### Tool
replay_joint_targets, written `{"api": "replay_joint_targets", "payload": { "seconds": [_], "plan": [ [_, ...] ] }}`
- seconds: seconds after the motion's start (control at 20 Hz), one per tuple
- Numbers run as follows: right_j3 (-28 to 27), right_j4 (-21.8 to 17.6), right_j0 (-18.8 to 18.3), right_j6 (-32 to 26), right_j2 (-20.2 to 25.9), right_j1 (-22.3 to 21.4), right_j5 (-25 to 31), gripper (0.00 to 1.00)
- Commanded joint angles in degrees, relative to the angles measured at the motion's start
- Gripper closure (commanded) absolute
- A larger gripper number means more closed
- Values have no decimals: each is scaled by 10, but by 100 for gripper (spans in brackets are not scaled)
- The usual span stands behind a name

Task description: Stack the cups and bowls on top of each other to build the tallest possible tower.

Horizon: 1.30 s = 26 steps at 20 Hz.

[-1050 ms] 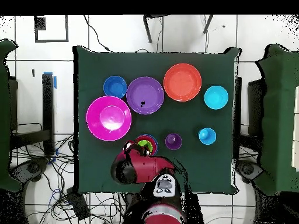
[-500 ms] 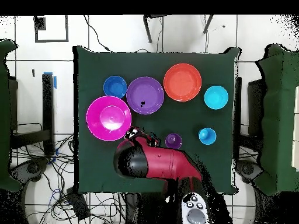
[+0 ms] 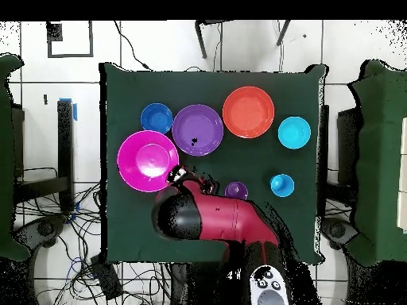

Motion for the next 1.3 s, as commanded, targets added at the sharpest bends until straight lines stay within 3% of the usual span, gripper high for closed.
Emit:
{"api": "replay_joint_targets", "payload": {
  "seconds": [0.05, 0.4, 0.65, 0.8, 1.0, 1.3],
  "plan": [
    [-75, -52, 18, -1, 17, 94, -25, 0],
    [-147, -109, -21, -42, 28, 168, -66, 0],
    [-172, -139, -67, -67, 72, 192, -59, 0],
    [-160, -142, -86, -70, 96, 170, -33, 0],
    [-151, -123, -103, -90, 125, 114, 49, 0],
    [-174, -124, -110, -94, 143, 114, 85, 0]
  ]
}}
